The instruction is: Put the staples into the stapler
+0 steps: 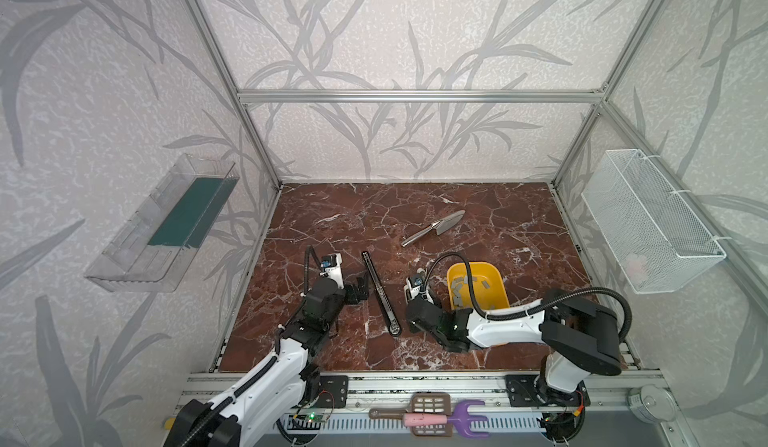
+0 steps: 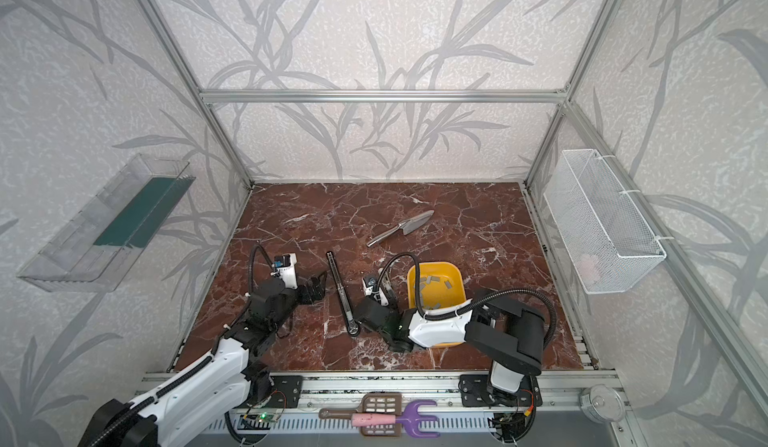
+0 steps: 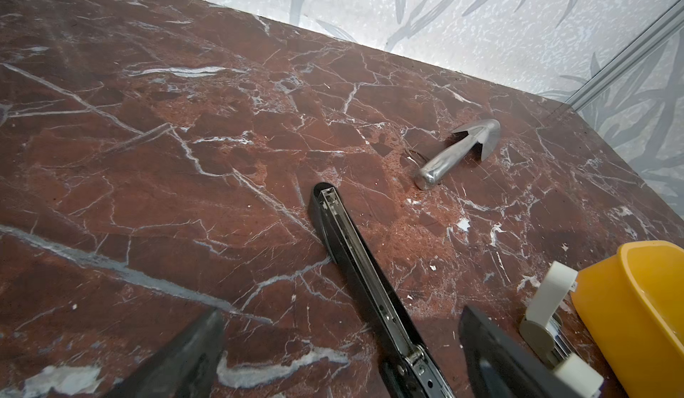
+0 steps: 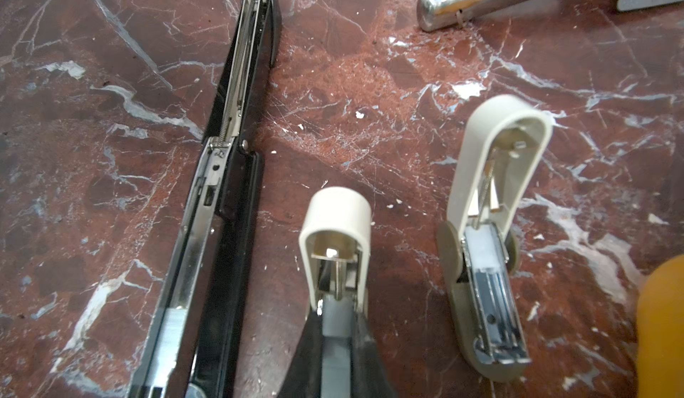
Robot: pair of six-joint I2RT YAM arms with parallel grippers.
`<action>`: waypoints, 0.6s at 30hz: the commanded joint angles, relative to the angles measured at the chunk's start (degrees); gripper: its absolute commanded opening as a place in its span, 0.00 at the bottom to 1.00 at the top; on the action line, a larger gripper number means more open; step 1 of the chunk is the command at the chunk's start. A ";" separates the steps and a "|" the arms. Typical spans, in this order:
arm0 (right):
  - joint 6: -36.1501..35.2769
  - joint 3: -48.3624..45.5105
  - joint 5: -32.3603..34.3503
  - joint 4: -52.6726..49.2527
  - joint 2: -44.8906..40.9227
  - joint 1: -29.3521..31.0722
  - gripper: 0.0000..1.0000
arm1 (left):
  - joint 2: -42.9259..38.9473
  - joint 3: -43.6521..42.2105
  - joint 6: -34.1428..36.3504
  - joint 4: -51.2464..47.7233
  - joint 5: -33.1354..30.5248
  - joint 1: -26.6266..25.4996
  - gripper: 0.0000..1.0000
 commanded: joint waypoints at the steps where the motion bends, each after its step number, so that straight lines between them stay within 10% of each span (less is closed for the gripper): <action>1: 0.55 -0.09 0.55 0.17 -0.34 0.21 0.07 | 0.06 1.03 -0.25 0.50 -0.84 -0.03 0.99; 18: -0.66 0.46 1.70 -0.94 -3.33 1.20 0.07 | 0.12 1.08 -0.29 0.51 -0.87 -0.04 0.99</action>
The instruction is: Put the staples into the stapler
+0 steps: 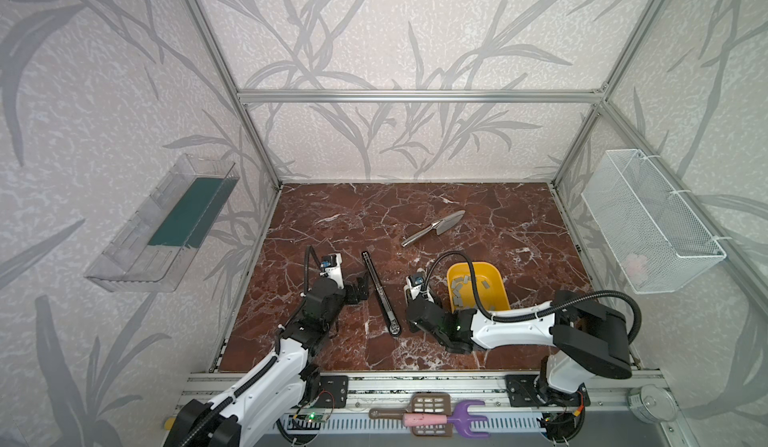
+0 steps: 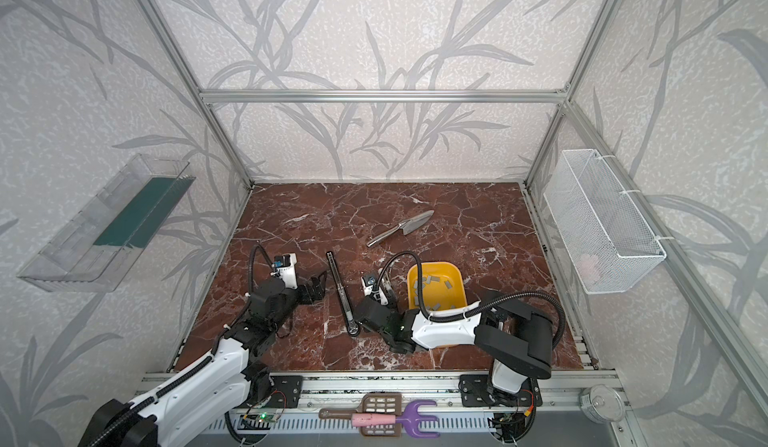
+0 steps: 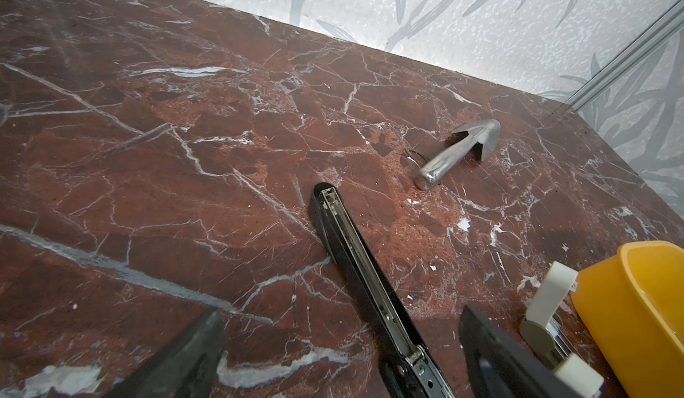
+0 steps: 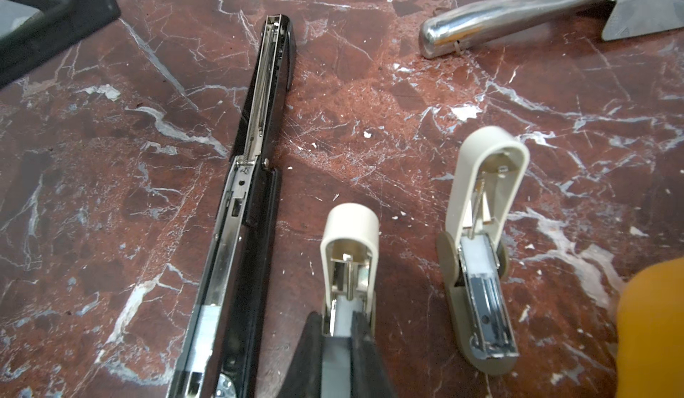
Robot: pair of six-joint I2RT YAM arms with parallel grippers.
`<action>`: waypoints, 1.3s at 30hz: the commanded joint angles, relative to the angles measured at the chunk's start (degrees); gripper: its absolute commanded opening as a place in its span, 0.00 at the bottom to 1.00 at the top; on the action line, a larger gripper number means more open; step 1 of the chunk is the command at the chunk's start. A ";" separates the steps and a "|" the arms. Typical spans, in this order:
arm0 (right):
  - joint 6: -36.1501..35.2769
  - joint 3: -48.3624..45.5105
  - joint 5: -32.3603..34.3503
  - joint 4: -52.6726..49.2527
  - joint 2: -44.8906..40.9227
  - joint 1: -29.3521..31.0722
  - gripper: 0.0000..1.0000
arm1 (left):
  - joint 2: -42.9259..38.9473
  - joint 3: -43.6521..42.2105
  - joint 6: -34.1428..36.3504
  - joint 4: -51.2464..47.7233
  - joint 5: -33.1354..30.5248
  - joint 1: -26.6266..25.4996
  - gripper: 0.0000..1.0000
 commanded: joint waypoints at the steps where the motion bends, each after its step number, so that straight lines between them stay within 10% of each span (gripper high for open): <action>1: -0.19 0.52 1.07 -0.41 -0.23 0.43 0.07 | 0.12 1.12 -0.26 0.53 -0.82 -0.04 0.99; 39: 0.74 1.49 0.71 -0.28 3.21 0.49 0.07 | 0.21 1.12 -0.26 0.50 -0.86 -0.04 0.99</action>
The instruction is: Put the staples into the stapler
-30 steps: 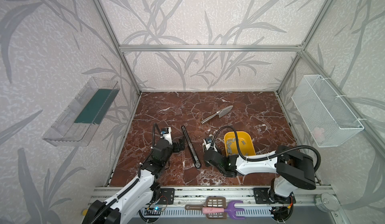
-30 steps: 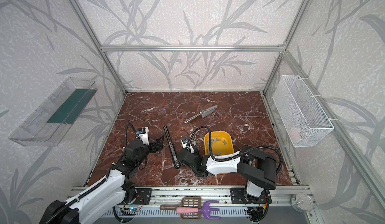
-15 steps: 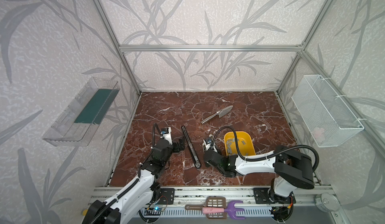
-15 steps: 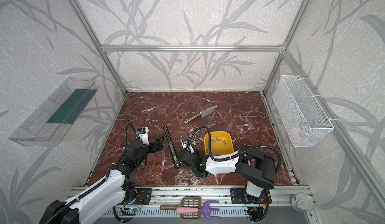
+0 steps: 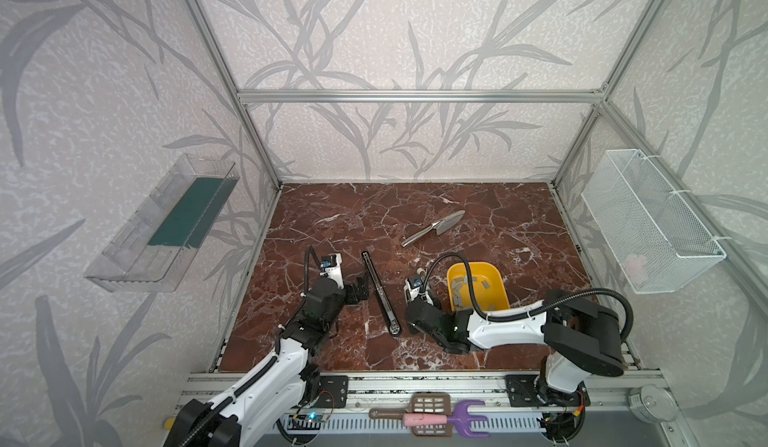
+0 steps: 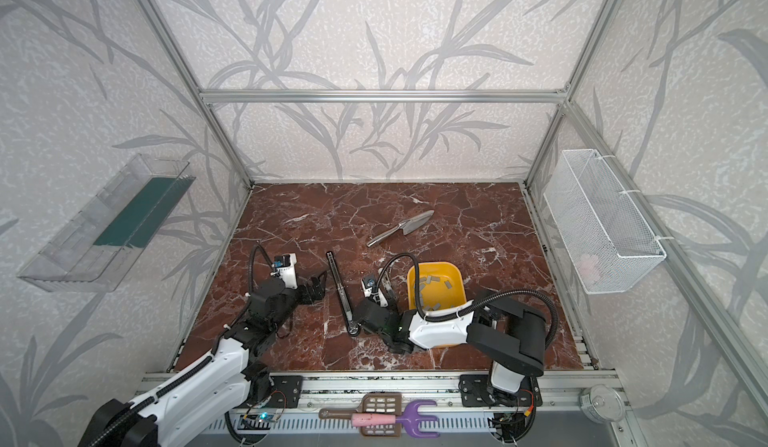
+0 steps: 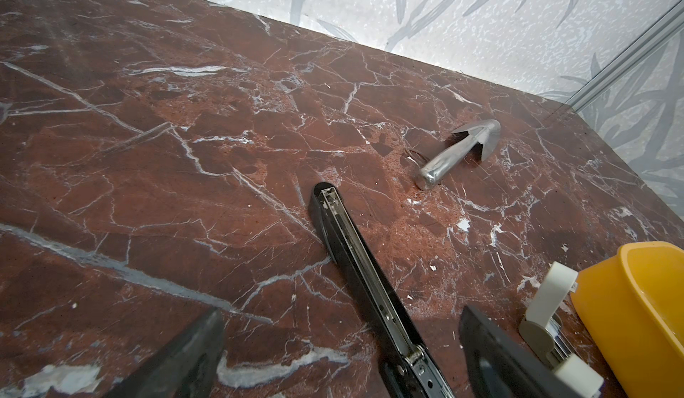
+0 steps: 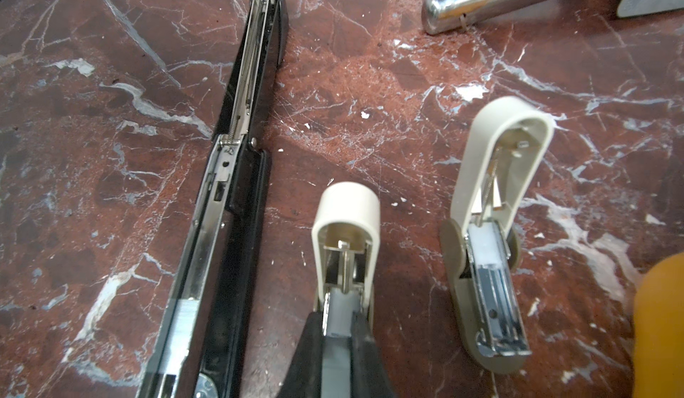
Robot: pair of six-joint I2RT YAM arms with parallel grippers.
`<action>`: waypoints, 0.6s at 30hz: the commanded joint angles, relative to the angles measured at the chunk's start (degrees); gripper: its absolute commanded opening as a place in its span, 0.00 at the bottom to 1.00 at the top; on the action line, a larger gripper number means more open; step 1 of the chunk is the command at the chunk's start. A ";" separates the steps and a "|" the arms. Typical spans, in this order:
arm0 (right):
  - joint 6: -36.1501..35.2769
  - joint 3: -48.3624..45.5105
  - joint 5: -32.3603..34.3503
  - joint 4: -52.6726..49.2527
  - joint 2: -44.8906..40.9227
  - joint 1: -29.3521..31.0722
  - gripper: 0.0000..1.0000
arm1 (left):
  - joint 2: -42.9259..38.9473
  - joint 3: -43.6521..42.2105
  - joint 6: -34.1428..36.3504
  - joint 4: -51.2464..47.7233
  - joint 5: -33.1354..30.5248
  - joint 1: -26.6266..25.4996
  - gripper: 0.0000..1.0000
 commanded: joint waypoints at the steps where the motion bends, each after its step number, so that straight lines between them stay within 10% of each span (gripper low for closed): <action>1: 0.42 1.45 0.95 -0.31 0.83 0.43 0.07 | 0.19 1.10 -0.08 0.55 -0.79 -0.04 0.99; 18: 2.79 1.50 0.61 -1.10 2.69 0.80 0.07 | 0.19 1.12 -0.15 0.55 -0.79 -0.03 0.99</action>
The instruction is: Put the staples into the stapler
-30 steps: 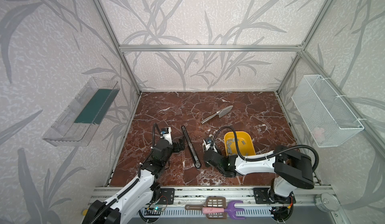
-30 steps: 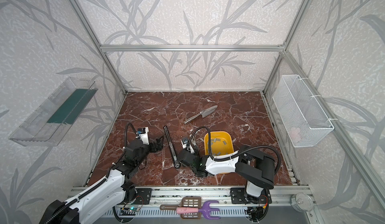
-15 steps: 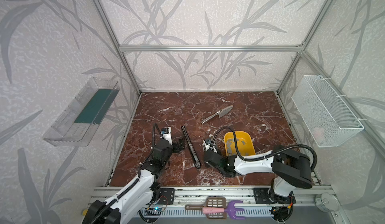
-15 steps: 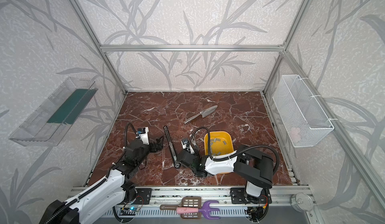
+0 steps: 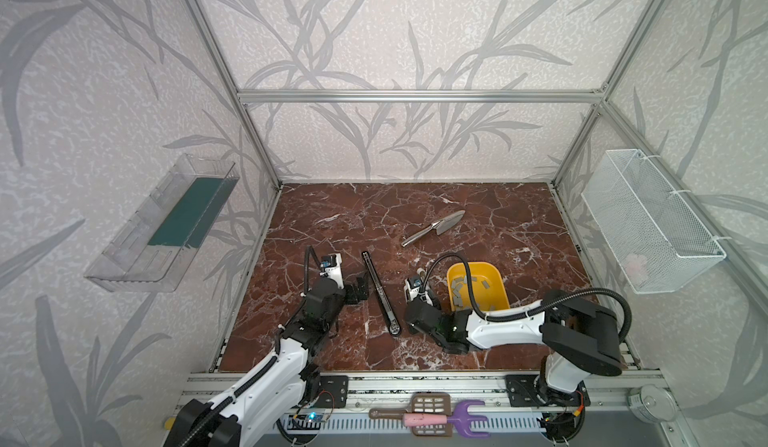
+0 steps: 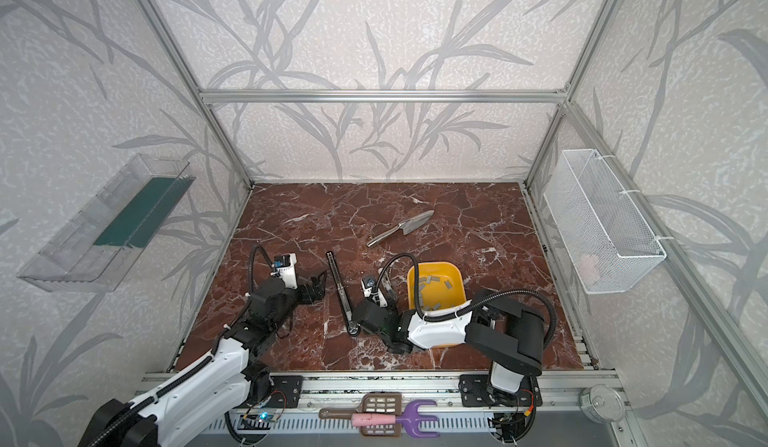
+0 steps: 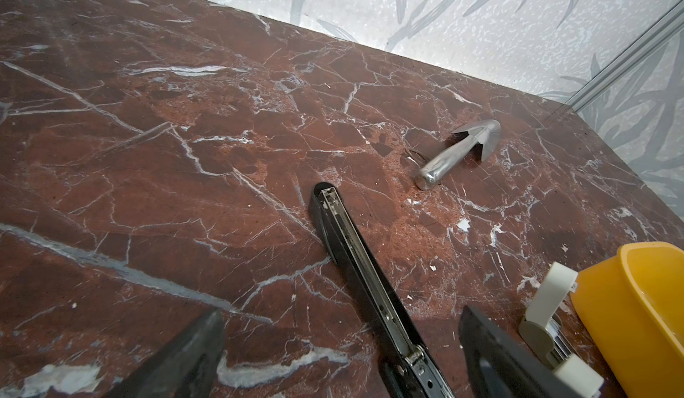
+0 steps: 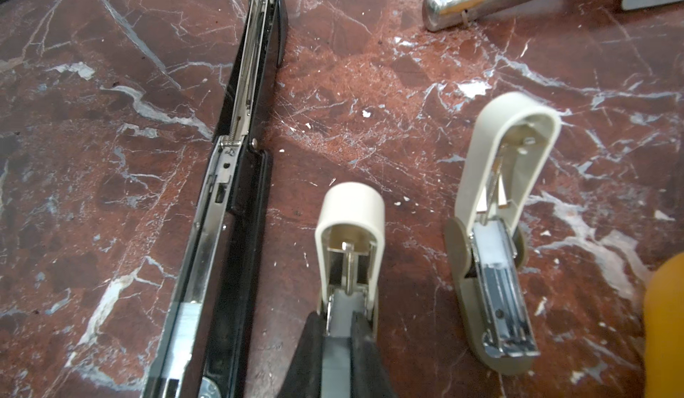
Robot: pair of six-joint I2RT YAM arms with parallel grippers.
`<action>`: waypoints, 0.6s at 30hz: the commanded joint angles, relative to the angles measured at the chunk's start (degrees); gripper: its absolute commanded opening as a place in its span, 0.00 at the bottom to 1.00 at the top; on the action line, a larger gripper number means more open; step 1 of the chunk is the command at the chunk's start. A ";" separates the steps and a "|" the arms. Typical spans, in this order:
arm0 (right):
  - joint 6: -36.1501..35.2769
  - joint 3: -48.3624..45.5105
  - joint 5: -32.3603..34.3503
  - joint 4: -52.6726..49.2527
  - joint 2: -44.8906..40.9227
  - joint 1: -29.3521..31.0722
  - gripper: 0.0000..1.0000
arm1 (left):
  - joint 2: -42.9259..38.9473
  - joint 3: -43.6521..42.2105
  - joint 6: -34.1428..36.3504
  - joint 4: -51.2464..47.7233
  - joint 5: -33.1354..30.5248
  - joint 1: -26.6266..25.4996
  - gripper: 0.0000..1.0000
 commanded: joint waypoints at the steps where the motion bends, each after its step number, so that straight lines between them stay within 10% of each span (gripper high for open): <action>1: 1.57 1.05 0.82 -1.36 1.41 0.54 0.07 | 0.18 1.07 0.00 0.51 -0.79 -0.04 0.99; 18: -2.63 1.27 2.46 -2.12 -3.86 0.59 0.07 | 0.14 1.12 -0.06 0.52 -0.88 -0.04 0.99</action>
